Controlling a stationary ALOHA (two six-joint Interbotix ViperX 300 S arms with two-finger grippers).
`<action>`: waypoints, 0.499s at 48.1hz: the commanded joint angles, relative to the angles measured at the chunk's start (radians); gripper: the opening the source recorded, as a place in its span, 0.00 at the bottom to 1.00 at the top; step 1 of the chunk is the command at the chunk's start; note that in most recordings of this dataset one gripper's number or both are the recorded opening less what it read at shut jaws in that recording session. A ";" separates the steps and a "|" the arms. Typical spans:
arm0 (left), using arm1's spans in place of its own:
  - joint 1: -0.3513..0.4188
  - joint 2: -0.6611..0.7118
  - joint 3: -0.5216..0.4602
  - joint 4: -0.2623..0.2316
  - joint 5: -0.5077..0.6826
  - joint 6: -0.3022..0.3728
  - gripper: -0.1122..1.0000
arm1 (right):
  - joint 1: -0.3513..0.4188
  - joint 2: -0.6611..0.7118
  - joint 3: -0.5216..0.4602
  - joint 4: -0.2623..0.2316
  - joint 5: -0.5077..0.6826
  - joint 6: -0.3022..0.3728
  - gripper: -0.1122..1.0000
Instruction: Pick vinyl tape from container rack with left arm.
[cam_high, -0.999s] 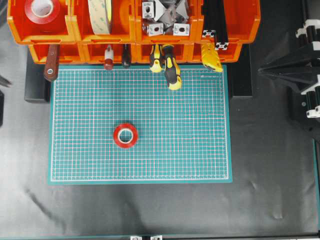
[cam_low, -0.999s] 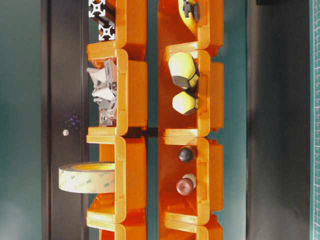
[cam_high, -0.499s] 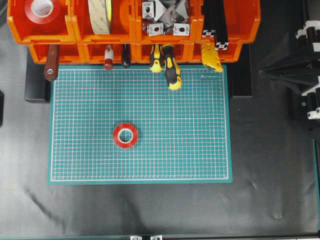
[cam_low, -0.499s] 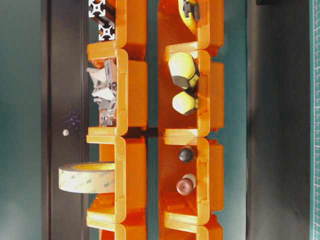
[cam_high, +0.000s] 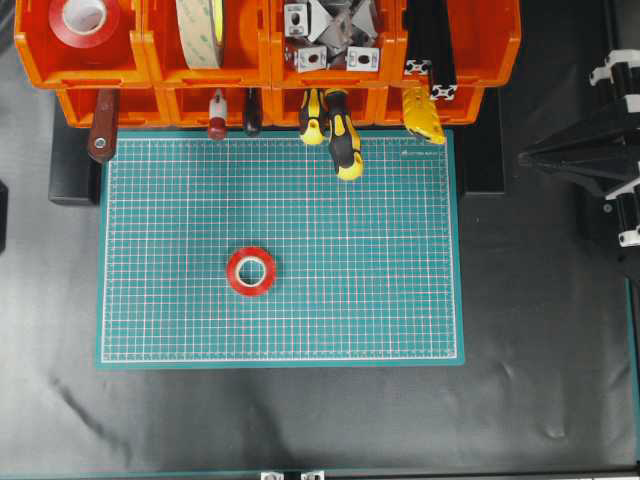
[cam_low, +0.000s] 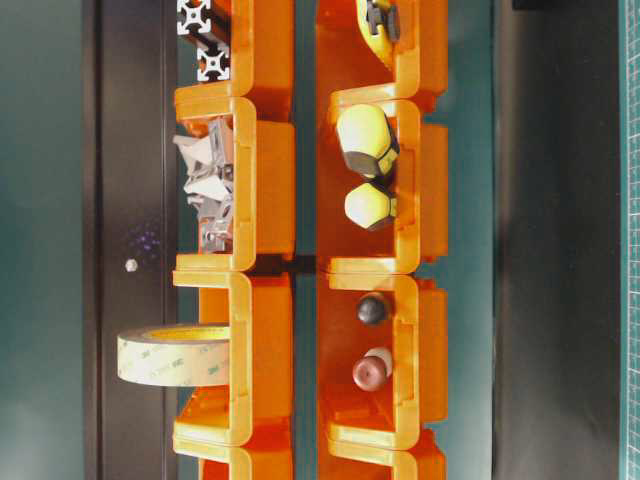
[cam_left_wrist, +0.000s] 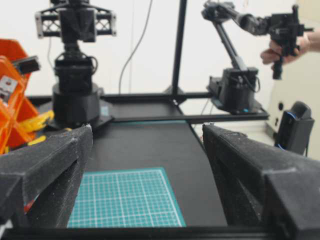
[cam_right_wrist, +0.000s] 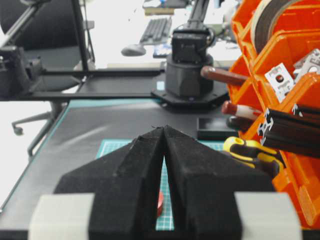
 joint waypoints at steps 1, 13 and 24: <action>0.017 0.015 -0.008 -0.002 -0.003 -0.018 0.87 | 0.003 0.006 -0.011 0.003 -0.023 0.002 0.10; 0.040 0.026 -0.003 -0.002 0.058 -0.034 0.87 | 0.012 0.006 -0.003 0.003 -0.031 0.002 0.10; 0.041 0.040 0.005 -0.002 0.083 -0.041 0.87 | 0.012 0.008 -0.003 0.003 -0.031 0.002 0.10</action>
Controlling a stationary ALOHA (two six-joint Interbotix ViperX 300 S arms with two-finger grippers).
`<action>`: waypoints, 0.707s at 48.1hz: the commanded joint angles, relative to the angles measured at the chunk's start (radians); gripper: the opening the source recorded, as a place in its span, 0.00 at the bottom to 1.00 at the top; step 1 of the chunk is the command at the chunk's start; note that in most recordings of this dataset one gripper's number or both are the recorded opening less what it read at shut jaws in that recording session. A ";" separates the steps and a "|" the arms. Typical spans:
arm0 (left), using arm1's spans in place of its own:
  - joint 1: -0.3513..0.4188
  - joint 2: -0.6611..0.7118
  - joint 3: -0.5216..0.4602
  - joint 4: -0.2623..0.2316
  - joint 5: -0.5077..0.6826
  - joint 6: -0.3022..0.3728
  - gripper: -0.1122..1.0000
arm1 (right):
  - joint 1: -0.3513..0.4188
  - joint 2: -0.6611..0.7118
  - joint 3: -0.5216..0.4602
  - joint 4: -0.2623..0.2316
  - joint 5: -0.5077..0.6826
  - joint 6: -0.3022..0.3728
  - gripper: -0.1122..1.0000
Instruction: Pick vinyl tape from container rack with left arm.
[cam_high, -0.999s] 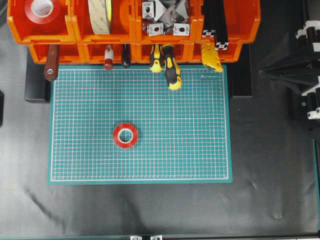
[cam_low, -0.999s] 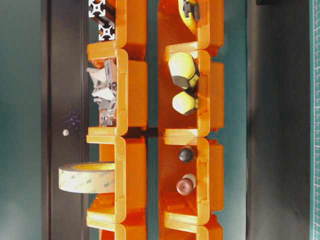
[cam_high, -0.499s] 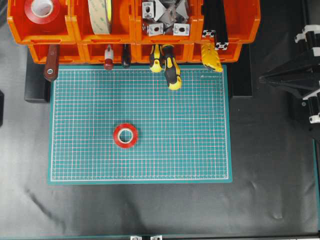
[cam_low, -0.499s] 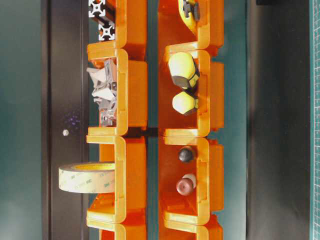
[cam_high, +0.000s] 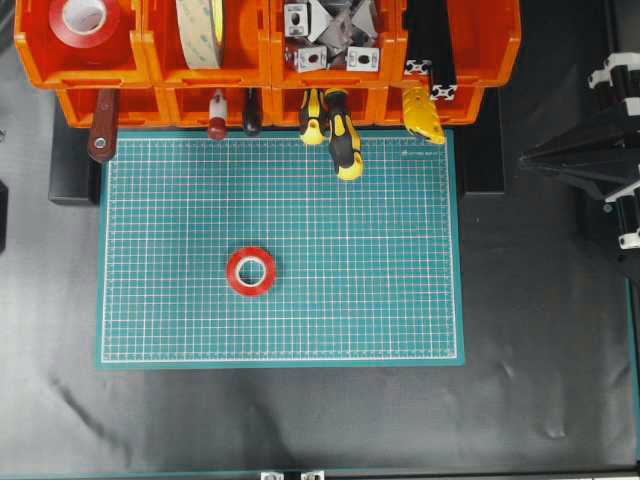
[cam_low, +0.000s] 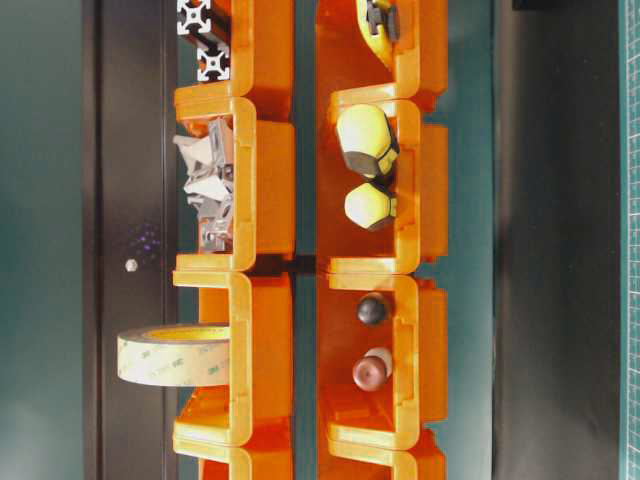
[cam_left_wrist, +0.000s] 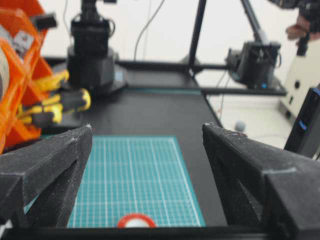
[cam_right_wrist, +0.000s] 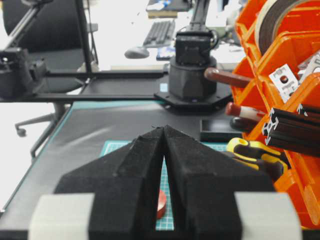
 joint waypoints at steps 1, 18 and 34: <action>0.003 0.021 -0.009 0.000 0.002 -0.005 0.87 | 0.003 0.009 -0.011 0.002 -0.012 0.000 0.10; 0.003 0.028 -0.008 0.000 0.003 -0.011 0.87 | 0.003 0.009 -0.003 0.002 -0.017 0.000 0.10; 0.006 0.029 -0.006 0.000 0.011 -0.009 0.87 | 0.003 0.009 0.000 -0.003 -0.017 -0.005 0.10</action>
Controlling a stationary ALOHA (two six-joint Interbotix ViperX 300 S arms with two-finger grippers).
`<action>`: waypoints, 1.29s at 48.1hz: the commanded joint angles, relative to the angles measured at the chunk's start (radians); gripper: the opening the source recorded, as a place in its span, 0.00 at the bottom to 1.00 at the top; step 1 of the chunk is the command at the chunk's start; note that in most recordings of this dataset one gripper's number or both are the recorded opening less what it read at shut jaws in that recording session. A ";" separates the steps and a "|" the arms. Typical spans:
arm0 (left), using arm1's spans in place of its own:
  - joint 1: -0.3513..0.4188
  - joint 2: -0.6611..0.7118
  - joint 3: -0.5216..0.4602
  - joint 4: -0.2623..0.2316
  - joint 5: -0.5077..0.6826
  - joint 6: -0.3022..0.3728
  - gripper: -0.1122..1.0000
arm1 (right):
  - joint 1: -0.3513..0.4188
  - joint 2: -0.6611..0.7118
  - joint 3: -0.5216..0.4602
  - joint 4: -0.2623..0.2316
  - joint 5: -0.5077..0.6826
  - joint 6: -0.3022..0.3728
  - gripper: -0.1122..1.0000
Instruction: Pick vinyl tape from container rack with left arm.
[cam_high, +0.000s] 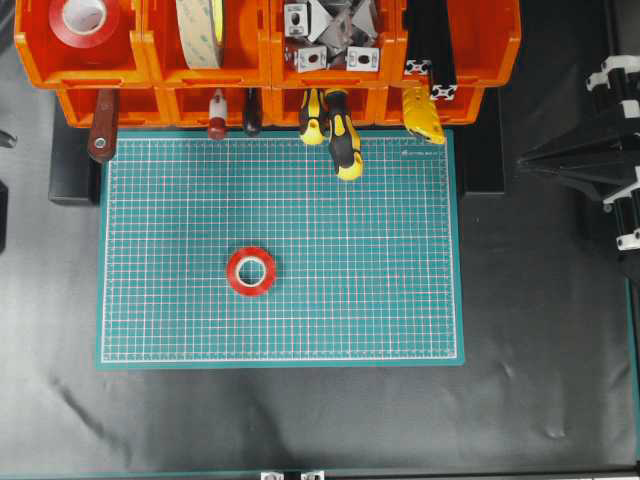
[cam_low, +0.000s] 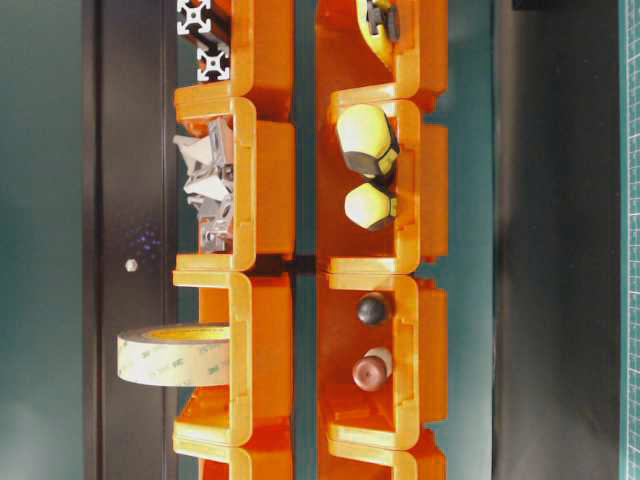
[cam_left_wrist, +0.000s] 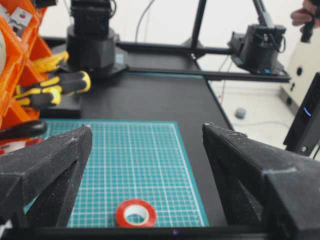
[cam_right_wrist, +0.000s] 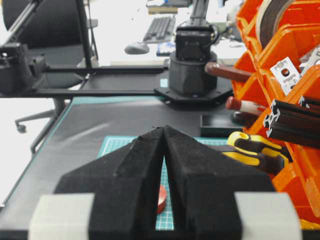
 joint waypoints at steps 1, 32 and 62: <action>0.005 0.017 -0.011 0.000 -0.005 0.000 0.87 | 0.002 0.006 -0.009 -0.002 -0.017 -0.003 0.10; 0.005 0.040 0.002 0.000 -0.015 -0.002 0.87 | 0.002 0.002 -0.009 -0.005 -0.032 -0.012 0.10; 0.006 0.060 0.023 0.000 -0.058 0.011 0.87 | 0.002 0.009 -0.005 -0.003 0.044 -0.002 0.10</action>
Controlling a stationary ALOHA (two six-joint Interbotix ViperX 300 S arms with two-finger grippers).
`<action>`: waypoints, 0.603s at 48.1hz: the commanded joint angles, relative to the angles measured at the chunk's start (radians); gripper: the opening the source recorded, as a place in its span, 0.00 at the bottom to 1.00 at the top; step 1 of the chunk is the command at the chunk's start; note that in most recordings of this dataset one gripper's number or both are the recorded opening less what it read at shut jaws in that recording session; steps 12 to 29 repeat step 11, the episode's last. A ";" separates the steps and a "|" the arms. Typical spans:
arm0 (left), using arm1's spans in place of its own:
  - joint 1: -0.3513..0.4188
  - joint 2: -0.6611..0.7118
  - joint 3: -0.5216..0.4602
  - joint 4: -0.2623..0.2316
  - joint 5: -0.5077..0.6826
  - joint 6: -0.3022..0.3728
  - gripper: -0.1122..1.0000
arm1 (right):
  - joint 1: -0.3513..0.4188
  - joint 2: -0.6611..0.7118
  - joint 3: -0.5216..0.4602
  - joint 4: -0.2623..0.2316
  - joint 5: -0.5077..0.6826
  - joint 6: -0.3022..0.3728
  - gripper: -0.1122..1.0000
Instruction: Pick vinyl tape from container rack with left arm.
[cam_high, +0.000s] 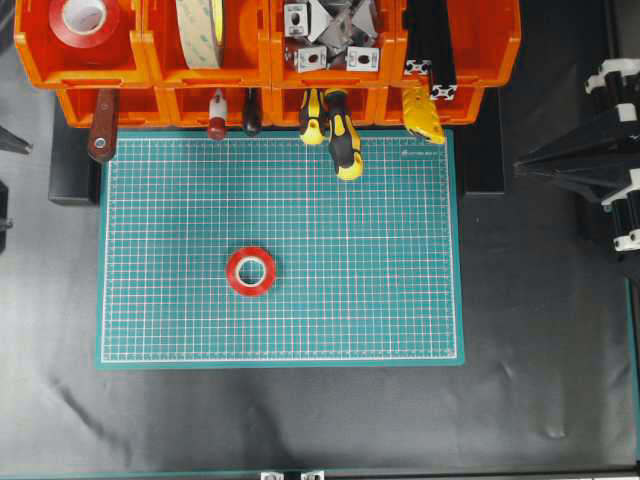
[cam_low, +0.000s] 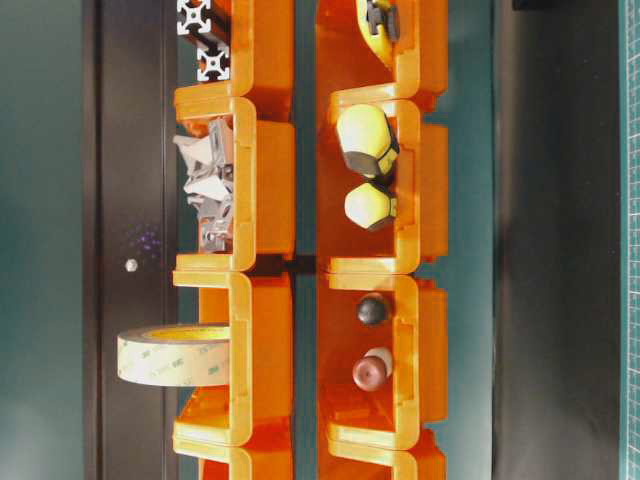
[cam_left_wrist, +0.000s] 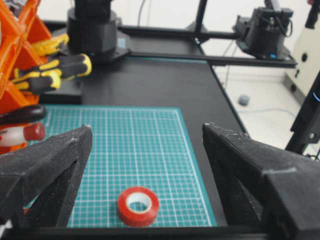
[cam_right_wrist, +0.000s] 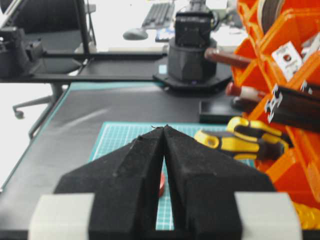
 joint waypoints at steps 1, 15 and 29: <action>0.005 0.028 -0.002 0.000 -0.034 0.002 0.87 | 0.002 0.015 -0.011 0.000 -0.002 0.000 0.10; 0.005 0.051 0.021 0.000 -0.074 -0.009 0.87 | 0.009 0.018 -0.009 0.000 0.005 0.003 0.10; 0.005 0.051 0.021 0.000 -0.074 -0.009 0.87 | 0.009 0.018 -0.009 0.000 0.005 0.003 0.10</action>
